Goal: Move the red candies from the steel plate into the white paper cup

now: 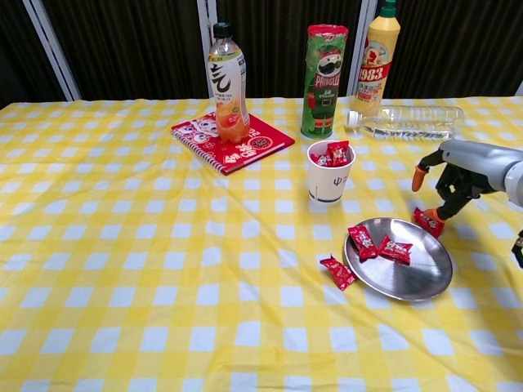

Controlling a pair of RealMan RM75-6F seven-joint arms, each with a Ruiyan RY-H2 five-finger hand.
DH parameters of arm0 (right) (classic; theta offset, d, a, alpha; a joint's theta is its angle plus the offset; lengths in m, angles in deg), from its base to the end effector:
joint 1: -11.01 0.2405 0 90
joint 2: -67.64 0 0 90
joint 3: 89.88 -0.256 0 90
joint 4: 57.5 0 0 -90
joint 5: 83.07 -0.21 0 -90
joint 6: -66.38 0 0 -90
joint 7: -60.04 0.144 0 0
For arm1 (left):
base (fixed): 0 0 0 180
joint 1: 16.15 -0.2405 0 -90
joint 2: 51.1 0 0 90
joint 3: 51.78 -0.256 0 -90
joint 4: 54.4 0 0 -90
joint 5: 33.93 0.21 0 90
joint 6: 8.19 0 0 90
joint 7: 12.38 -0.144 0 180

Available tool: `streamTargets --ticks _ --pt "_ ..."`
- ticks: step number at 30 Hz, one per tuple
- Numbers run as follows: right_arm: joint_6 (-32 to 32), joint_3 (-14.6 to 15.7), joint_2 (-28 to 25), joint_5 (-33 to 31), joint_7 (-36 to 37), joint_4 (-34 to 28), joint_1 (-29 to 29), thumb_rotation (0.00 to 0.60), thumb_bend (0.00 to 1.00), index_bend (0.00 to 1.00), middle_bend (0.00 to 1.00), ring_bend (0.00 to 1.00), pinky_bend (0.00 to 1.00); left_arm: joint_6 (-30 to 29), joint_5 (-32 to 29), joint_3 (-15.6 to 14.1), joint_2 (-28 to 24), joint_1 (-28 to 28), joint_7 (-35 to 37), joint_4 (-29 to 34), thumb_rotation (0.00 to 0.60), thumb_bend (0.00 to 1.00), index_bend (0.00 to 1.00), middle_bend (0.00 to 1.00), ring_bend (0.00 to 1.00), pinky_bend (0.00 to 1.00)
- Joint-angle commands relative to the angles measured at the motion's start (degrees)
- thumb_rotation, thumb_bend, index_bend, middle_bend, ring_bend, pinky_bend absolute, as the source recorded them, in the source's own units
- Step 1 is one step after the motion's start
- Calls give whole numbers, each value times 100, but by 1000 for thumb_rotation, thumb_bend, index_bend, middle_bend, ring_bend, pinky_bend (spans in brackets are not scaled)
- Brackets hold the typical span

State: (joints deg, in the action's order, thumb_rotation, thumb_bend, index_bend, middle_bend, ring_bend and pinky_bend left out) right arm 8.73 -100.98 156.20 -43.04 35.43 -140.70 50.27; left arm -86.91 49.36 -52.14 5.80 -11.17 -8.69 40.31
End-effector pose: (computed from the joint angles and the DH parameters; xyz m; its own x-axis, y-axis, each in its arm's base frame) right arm -0.2190 -0.3463 -0.0036 0.3050 -0.3587 0.8822 -0.9388 0.0424 0.3418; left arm -0.3294 0.1680 0.1779 0.4036 0.1580 0.9012 0.9081 0.0514 -0.4157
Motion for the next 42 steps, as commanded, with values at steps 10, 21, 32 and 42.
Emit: streamTargets --ticks 10,21,32,42 --pt "219 5 68 46 197 171 -34 600 348 446 823 854 972 35 -64 22 1 18 -108 76 600 19 0 0 0 0" --pt "100 -32 19 243 333 -23 -111 600 348 448 823 854 972 23 -56 19 7 10 -96 54 600 19 0 0 0 0" --pt "90 10 -20 166 228 -112 -139 600 348 448 823 855 972 23 -37 15 -8 10 -58 55 600 19 0 0 0 0" --pt "187 33 91 35 174 93 -118 600 348 469 823 854 972 28 -27 17 -9 17 -46 61 600 19 0 0 0 0"
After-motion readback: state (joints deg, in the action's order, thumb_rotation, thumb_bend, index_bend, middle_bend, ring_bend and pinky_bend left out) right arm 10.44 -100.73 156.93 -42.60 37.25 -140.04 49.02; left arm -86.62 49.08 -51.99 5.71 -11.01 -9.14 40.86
